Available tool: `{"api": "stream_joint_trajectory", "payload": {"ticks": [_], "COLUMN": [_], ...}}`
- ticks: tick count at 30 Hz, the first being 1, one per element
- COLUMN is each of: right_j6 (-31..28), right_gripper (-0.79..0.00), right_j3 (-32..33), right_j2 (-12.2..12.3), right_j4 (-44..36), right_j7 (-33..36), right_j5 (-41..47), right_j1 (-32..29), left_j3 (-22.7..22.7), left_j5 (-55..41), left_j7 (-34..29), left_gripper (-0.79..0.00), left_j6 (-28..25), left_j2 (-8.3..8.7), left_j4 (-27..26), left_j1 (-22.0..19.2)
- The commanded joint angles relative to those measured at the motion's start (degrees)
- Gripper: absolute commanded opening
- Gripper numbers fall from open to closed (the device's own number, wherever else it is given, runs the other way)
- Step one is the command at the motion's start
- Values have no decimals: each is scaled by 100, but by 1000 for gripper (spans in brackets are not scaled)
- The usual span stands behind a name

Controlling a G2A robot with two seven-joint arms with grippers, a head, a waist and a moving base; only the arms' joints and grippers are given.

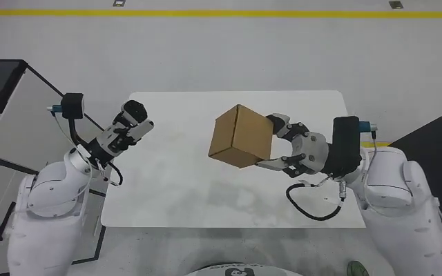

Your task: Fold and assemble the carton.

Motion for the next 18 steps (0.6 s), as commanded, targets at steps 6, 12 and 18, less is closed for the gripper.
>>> {"api": "stream_joint_trajectory", "payload": {"ticks": [6,12,18], "right_j6": [18,18,-262], "right_gripper": [-785,-785,-785], "right_j3": [-6,-6,89], "right_j2": [8,8,48], "right_j4": [-7,-7,-202], "right_j7": [58,58,341], "right_j5": [56,56,-409], "right_j1": [99,99,373], "left_j3": [-68,-68,-68], "left_j5": [-34,-34,-34], "left_j7": [-109,-109,-109], "left_gripper": [0,0,0], "left_j6": [-42,-42,-42], "left_j2": [15,15,15], "left_j4": [-21,-21,-21], "left_j1": [65,65,65]}}
